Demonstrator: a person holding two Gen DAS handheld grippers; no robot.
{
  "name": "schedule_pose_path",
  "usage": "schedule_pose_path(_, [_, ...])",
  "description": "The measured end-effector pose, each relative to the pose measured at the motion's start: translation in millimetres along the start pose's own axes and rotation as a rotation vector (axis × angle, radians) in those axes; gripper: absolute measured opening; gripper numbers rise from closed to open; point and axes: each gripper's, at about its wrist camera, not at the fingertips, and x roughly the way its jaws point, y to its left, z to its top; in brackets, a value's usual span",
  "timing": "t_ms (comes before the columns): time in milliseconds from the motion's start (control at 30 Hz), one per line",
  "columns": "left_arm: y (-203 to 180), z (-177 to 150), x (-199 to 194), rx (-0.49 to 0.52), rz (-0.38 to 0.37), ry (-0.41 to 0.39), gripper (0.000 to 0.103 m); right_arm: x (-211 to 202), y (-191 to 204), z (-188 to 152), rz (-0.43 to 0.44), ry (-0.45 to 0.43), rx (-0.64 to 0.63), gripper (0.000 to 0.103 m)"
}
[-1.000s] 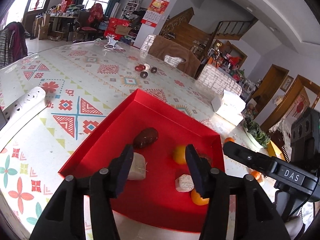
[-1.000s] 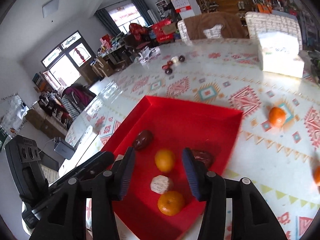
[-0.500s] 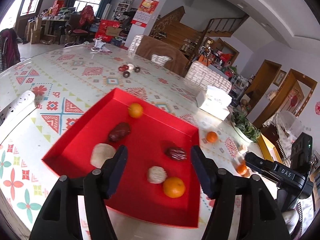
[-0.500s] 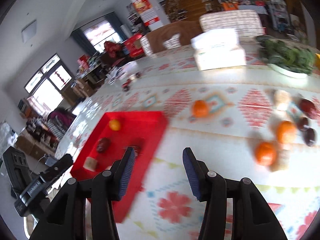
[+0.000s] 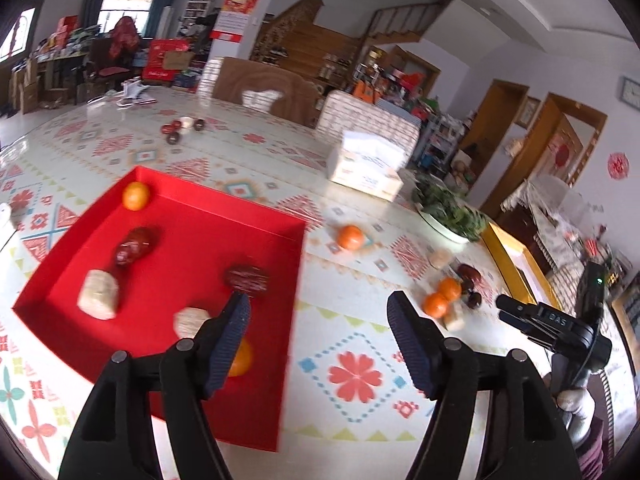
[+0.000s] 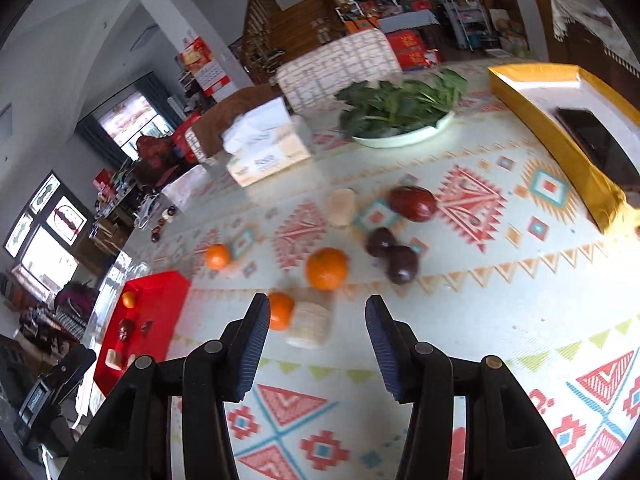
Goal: Organize fruits
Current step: 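Grasp a white rice-cake piece with the right tool while the left tool grasps an orange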
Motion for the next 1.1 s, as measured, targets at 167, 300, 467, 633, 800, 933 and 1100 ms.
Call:
schedule_pose_path(167, [-16, -5, 9, 0.018, -0.010, 0.028, 0.074, 11, -3, -6, 0.039, 0.060, -0.020, 0.054])
schedule_pose_path(300, [-21, -9, 15, 0.023, -0.010, 0.049, 0.075, 28, 15, -14, 0.048, 0.104, -0.104, 0.054])
schedule_pose_path(467, [-26, -11, 21, 0.031, -0.002, 0.063, 0.075, 49, 29, -19, 0.010, 0.126, -0.175, 0.054])
schedule_pose_path(633, [-38, -14, 39, 0.057, -0.003, 0.100, 0.075, 57, 34, -23, -0.019, 0.126, -0.215, 0.043])
schedule_pose_path(800, [-48, -18, 59, 0.073, -0.017, 0.141, 0.075, 57, 31, -23, -0.012, 0.117, -0.217, 0.033])
schedule_pose_path(933, [-54, -17, 74, 0.078, -0.019, 0.163, 0.075, 55, 25, -22, 0.005, 0.100, -0.192, 0.033])
schedule_pose_path(1100, [-73, -17, 98, 0.099, -0.041, 0.190, 0.075, 45, 18, -21, 0.026, 0.069, -0.159, 0.029])
